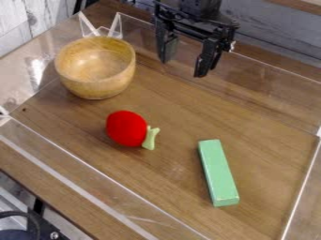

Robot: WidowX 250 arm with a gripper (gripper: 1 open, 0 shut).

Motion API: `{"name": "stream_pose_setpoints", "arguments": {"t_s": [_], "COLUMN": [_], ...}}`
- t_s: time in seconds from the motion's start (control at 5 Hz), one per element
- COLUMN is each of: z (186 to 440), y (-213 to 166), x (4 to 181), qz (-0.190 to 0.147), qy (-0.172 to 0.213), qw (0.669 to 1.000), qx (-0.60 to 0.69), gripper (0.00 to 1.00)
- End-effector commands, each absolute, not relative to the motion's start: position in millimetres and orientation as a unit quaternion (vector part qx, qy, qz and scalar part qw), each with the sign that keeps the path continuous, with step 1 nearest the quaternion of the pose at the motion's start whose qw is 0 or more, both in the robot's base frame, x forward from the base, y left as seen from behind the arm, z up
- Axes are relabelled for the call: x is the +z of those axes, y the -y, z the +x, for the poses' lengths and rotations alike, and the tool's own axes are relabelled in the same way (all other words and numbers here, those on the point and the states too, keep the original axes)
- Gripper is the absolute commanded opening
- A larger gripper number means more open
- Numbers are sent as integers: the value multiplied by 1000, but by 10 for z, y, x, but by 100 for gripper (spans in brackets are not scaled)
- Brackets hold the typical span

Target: Move the red object to the right side of the table

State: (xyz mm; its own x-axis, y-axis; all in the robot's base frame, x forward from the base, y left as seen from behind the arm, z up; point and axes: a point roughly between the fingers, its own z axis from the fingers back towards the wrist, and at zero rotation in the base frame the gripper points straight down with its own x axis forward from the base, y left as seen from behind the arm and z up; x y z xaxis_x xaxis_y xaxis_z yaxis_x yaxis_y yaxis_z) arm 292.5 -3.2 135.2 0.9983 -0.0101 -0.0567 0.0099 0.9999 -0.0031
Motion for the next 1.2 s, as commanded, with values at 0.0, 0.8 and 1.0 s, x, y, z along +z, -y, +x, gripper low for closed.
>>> {"name": "stream_pose_setpoints", "arguments": {"t_s": [0.0, 0.8, 1.0], "z": [2821, 2119, 2092], "y": [-56, -453, -526], "x": [1253, 982, 896], "qz": [-1, 22, 33], "qy": [-38, -17, -3], "qw": [993, 961, 961], "qx": [-109, -274, -276], "gripper": [100, 100, 100]}}
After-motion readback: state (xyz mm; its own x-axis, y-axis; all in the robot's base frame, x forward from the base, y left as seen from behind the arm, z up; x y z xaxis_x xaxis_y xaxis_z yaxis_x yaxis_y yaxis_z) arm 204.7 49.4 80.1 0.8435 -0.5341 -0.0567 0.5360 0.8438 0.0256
